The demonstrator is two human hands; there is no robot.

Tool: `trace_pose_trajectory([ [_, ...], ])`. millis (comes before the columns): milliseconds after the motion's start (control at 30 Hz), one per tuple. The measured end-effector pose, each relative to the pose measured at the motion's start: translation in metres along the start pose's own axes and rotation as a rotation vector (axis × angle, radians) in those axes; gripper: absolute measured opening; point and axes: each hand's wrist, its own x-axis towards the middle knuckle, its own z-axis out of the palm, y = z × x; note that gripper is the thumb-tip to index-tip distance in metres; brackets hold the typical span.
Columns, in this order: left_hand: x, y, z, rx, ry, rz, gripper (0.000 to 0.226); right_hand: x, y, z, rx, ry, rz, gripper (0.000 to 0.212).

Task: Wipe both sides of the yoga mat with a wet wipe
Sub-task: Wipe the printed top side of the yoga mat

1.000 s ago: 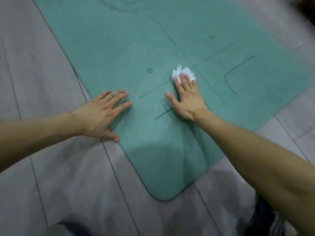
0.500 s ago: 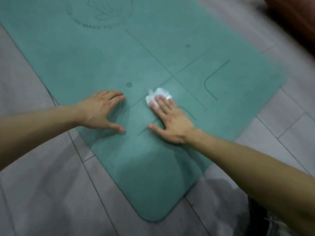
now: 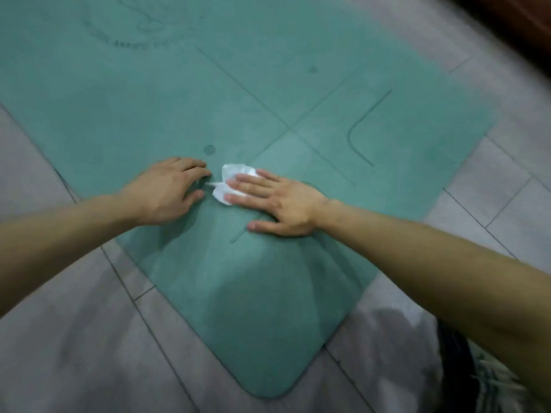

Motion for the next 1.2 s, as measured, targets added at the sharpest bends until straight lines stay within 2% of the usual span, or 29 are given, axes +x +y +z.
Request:
trace_pose_trajectory([
  [33,0.000,0.002,0.001,0.001,0.006,0.002,0.051,-0.003,0.024,-0.005,0.001,0.030,0.160,0.071],
  [100,-0.001,0.005,0.004,-0.012,0.030,-0.024,0.049,-0.014,0.069,-0.017,0.089,0.074,0.679,0.073],
  [133,0.000,0.006,0.006,-0.012,0.046,-0.037,0.047,-0.019,0.080,-0.019,0.167,0.088,0.860,0.077],
  [167,0.002,0.008,0.007,-0.008,0.061,-0.046,0.045,-0.020,0.073,-0.017,0.243,0.106,0.945,0.081],
  [200,0.004,0.010,0.007,-0.008,0.072,-0.057,0.043,-0.019,0.050,-0.015,0.269,0.142,0.934,0.084],
  [233,0.004,0.012,0.007,-0.008,0.079,-0.067,0.042,-0.019,0.015,-0.007,0.261,0.156,0.816,0.085],
  [267,0.005,0.013,0.007,-0.004,0.082,-0.073,0.041,-0.024,-0.026,0.001,0.247,0.142,0.584,0.085],
  [333,0.006,0.014,0.006,0.011,0.079,-0.076,0.040,-0.048,-0.096,0.016,0.252,0.020,-0.023,0.081],
  [367,0.006,0.014,0.005,0.015,0.079,-0.077,0.040,-0.059,-0.104,0.018,0.228,-0.024,-0.229,0.076],
  [400,0.006,0.014,0.004,0.017,0.074,-0.075,0.040,-0.065,-0.090,0.016,0.188,-0.007,-0.305,0.071],
  [433,0.006,0.014,0.003,0.019,0.067,-0.067,0.041,-0.066,-0.063,0.014,0.111,0.036,-0.208,0.068],
  [467,0.005,0.013,0.003,0.021,0.058,-0.060,0.042,-0.063,-0.032,0.010,0.076,0.062,0.049,0.068],
  [533,0.002,0.011,0.005,0.024,0.051,-0.056,0.045,-0.060,0.028,-0.003,0.116,0.152,0.717,0.071],
  [567,0.002,0.011,0.005,0.030,0.050,-0.052,0.047,-0.059,0.045,-0.007,0.205,0.174,0.979,0.076],
  [600,0.002,0.012,0.004,0.035,0.046,-0.050,0.049,-0.054,0.042,-0.007,0.282,0.192,1.115,0.080],
  [633,0.002,0.012,0.004,0.037,0.041,-0.050,0.050,-0.047,0.019,-0.005,0.311,0.217,1.118,0.083],
  [667,0.002,0.011,0.004,0.040,0.038,-0.045,0.051,-0.039,-0.016,0.000,0.310,0.229,0.993,0.084],
  [700,0.002,0.011,0.004,0.050,0.040,-0.034,0.052,-0.035,-0.059,0.007,0.311,0.230,0.727,0.083],
  [733,0.001,0.011,0.003,0.063,0.042,-0.022,0.052,-0.038,-0.102,0.017,0.317,0.186,0.364,0.082],
  [767,0.001,0.011,0.002,0.071,0.048,-0.011,0.052,-0.048,-0.136,0.025,0.304,0.090,0.045,0.079],
  [800,0.001,0.011,0.001,0.078,0.049,-0.001,0.051,-0.056,-0.144,0.028,0.254,0.028,-0.167,0.075],
  [833,0.001,0.011,0.001,0.086,0.045,0.007,0.051,-0.062,-0.125,0.027,0.227,0.023,-0.238,0.071],
  [867,0.000,0.011,0.001,0.094,0.038,0.010,0.052,-0.064,-0.093,0.023,0.205,0.060,-0.125,0.069],
  [1000,-0.002,0.013,0.003,0.087,0.038,-0.006,0.055,-0.084,0.031,-0.001,0.188,0.164,0.933,0.074],
  [1033,-0.003,0.014,0.004,0.082,0.042,-0.009,0.056,-0.085,0.034,-0.001,0.235,0.178,1.107,0.080],
  [1067,-0.003,0.015,0.004,0.085,0.044,-0.006,0.057,-0.080,0.016,0.002,0.274,0.208,1.177,0.084],
  [1100,-0.003,0.015,0.005,0.093,0.043,-0.001,0.059,-0.070,-0.016,0.009,0.287,0.234,1.124,0.086],
  [1133,-0.001,0.014,0.004,0.108,0.041,0.006,0.060,-0.062,-0.057,0.014,0.277,0.241,0.926,0.086],
  [1200,0.002,0.011,0.002,0.141,0.034,0.031,0.062,-0.065,-0.133,0.026,0.249,0.134,0.360,0.083],
])
